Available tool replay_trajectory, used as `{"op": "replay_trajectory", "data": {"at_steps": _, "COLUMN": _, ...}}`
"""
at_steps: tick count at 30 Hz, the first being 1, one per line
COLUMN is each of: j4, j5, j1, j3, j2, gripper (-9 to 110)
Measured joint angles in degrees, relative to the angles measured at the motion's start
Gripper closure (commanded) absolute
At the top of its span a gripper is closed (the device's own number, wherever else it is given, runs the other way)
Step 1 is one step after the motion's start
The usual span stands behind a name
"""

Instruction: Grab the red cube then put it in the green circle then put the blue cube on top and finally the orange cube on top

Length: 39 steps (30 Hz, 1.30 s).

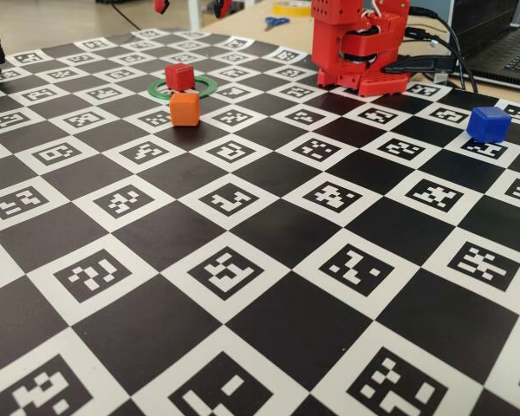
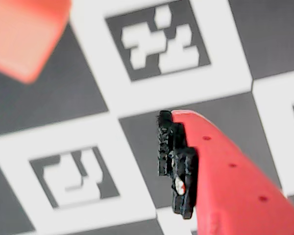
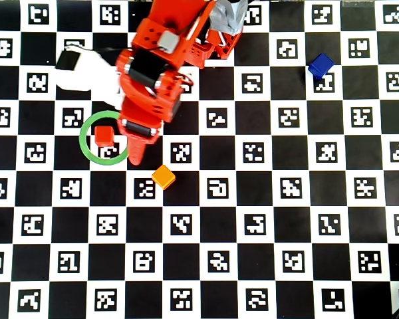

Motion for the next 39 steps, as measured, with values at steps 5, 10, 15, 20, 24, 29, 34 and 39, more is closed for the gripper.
{"op": "replay_trajectory", "data": {"at_steps": 5, "j4": 0.2, "j5": 4.0, "j1": -11.4, "j3": 0.0, "j2": 4.6, "gripper": 64}}
{"op": "replay_trajectory", "data": {"at_steps": 10, "j4": -3.4, "j5": -0.7, "j1": -23.6, "j3": 1.3, "j2": 10.7, "gripper": 64}}
{"op": "replay_trajectory", "data": {"at_steps": 15, "j4": -1.1, "j5": 1.1, "j1": -34.5, "j3": 1.8, "j2": 11.7, "gripper": 64}}
{"op": "replay_trajectory", "data": {"at_steps": 20, "j4": 1.2, "j5": 4.9, "j1": -44.7, "j3": 1.8, "j2": 11.1, "gripper": 64}}
{"op": "replay_trajectory", "data": {"at_steps": 24, "j4": 1.4, "j5": 8.6, "j1": -51.9, "j3": 1.8, "j2": 9.6, "gripper": 64}}
{"op": "replay_trajectory", "data": {"at_steps": 29, "j4": 1.4, "j5": 12.7, "j1": -59.4, "j3": 3.1, "j2": 7.5, "gripper": 64}}
{"op": "replay_trajectory", "data": {"at_steps": 34, "j4": 1.3, "j5": 18.1, "j1": -66.4, "j3": 4.2, "j2": 5.7, "gripper": 64}}
{"op": "replay_trajectory", "data": {"at_steps": 39, "j4": -1.2, "j5": 22.8, "j1": -73.2, "j3": 4.4, "j2": 4.5, "gripper": 64}}
